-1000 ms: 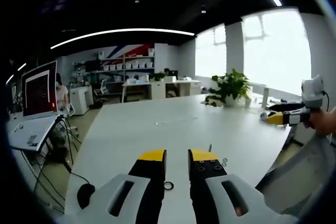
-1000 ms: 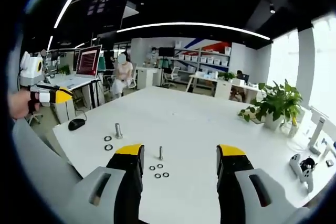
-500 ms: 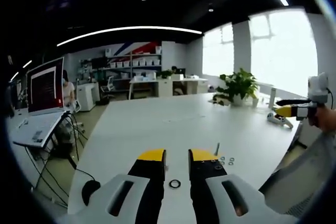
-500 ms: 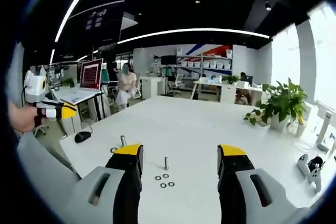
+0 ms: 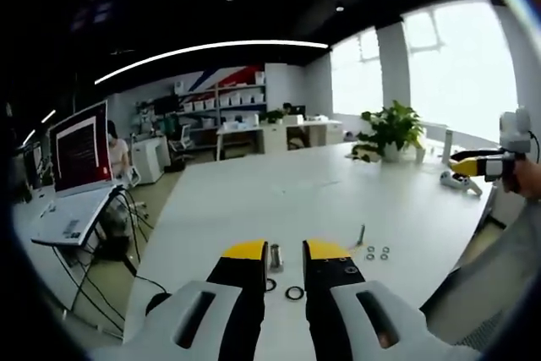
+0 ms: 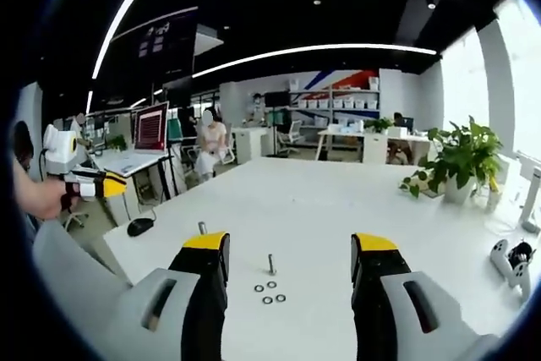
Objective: Place the washer onto the threaded stud by aligning its center hole with the stud, sliding it down to the base, and recovering from edge contact or off-axis alignment until the washer reaches the visible bottom stop.
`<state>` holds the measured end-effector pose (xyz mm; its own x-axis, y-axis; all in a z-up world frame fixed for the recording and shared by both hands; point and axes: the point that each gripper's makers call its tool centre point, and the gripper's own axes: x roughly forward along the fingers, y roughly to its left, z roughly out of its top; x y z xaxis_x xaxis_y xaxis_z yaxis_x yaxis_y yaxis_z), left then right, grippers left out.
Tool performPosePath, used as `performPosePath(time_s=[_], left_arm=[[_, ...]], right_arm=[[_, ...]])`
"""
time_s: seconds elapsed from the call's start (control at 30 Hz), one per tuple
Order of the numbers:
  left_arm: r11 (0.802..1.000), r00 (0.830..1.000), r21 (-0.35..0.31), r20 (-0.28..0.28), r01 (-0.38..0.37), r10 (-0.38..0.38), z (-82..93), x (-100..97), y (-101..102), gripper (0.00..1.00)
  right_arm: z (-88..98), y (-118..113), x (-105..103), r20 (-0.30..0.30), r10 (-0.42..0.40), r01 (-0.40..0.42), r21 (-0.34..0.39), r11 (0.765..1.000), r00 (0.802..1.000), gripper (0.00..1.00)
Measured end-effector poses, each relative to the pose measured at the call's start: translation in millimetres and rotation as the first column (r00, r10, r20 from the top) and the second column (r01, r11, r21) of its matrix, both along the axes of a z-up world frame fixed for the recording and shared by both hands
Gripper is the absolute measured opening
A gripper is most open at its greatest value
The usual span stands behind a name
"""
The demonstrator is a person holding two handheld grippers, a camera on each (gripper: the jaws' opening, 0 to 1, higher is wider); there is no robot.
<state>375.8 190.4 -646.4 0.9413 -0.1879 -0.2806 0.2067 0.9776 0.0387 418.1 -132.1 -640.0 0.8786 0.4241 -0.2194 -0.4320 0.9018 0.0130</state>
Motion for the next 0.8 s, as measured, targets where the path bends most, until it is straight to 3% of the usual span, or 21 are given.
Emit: performPosePath(time_s=[0.37, 0.53, 0.8], left_arm=[[0.998, 0.999, 0.043, -0.018, -0.041, 0.042, -5.2, 0.9, 11, 0.14], [0.999, 0.999, 0.025, -0.019, -0.044, 0.044, -5.4, 2.3, 13, 0.14], [0.999, 0.999, 0.035, -0.015, -0.035, 0.036, -4.9, 1.3, 11, 0.14]], right_arm=[[6.1, 6, 2, 0.005, 0.017, -0.017, 0.023, 1.000, 1.000, 0.61], [14.8, 11, 12, 0.034, 0.015, -0.016, 0.022, 1.000, 0.999, 0.61], [10.7, 29, 27, 0.055, 0.027, -0.030, 0.065, 0.997, 0.998, 0.61]])
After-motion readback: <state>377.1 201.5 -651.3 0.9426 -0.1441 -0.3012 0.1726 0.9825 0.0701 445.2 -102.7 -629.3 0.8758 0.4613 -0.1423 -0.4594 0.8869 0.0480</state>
